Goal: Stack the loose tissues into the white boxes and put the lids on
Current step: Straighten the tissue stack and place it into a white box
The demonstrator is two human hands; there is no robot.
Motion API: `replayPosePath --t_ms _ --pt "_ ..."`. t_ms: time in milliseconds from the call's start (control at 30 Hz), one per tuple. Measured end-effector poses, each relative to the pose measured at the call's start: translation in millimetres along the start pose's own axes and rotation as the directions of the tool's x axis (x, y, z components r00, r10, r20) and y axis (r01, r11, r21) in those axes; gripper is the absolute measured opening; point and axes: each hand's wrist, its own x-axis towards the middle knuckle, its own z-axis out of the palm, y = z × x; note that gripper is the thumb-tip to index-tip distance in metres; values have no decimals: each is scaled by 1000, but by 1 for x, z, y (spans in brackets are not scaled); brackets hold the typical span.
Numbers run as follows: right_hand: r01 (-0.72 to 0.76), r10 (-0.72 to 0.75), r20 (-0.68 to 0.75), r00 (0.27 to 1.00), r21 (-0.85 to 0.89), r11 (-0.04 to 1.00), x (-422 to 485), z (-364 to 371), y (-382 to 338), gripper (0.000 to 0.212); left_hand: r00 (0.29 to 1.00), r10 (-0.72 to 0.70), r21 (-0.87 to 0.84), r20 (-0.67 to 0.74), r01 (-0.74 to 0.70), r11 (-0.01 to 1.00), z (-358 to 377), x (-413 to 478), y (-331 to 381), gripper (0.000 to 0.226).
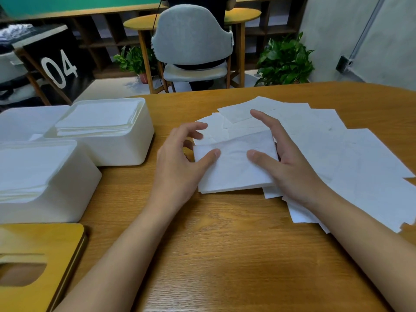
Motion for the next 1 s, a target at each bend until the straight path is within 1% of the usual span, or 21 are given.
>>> replayPosePath --t_ms 33,67,100,133,167,200,233,267,300,367,400,467,500,567,633,700,767,800,900,1000 --pt "-7 8 -31 999 37 999 1 -1 0 61 1000 3 26 -26 -3 1000 0 1 -3 49" --pt "-18 23 -60 998 73 997 2 -1 0 59 999 -32 -3 -24 32 999 -1 1 -1 50" --pt "-35 44 -78 996 120 992 3 -2 1 57 995 -100 -79 12 101 992 -1 2 0 50" --pt "-58 73 -82 994 172 983 3 -3 1 57 979 -178 -166 100 193 967 -1 2 4 50" --pt "-76 94 -79 992 210 975 4 -3 0 57 947 -238 -253 215 289 923 -1 2 7 50" --pt "-79 97 -78 992 211 974 4 -4 0 57 911 -260 -329 320 364 872 0 1 10 49" --pt "-68 85 -80 993 196 978 4 -3 0 58 891 -255 -380 376 399 835 2 0 10 48" --pt "-53 69 -78 995 185 981 4 -4 1 60 891 -231 -414 390 394 821 4 -2 10 48" --pt "-42 58 -74 996 202 978 4 -4 1 63 907 -193 -431 374 355 830 6 -3 9 52" --pt "-37 47 -39 998 222 974 4 -8 0 67 942 -117 -412 314 246 877 5 -2 4 60" --pt "-29 32 -9 999 179 983 4 -10 0 66 950 -89 -406 300 212 889 4 -1 0 63" --pt "-21 18 47 999 54 998 4 -10 2 53 948 -42 -417 316 178 892 4 1 -7 64" --pt "-29 28 56 998 11 1000 3 -10 4 48 945 -22 -414 325 163 895 5 1 -11 62" --pt "-46 48 47 998 -44 998 3 -8 9 45 943 15 -390 331 123 912 6 0 -13 54" --pt "-47 50 40 998 -73 996 3 -7 10 47 946 12 -369 323 115 922 6 -3 -10 41" --pt "-60 62 30 998 -53 997 3 -8 8 47 951 -47 -354 306 160 921 4 -5 -7 30" --pt "-71 72 27 997 -27 997 2 -8 4 47 947 -116 -327 300 217 920 0 -7 -7 26" --pt "-74 75 26 997 -25 997 1 -7 1 47 944 -128 -320 303 227 920 -3 -7 -6 26" --pt "-90 91 26 995 -42 995 -1 -3 -15 52 961 -69 -315 269 155 936 -21 -8 0 28" --pt "-97 98 10 995 -61 993 -1 9 -37 52 974 -60 -211 219 108 972 -53 -9 6 28"
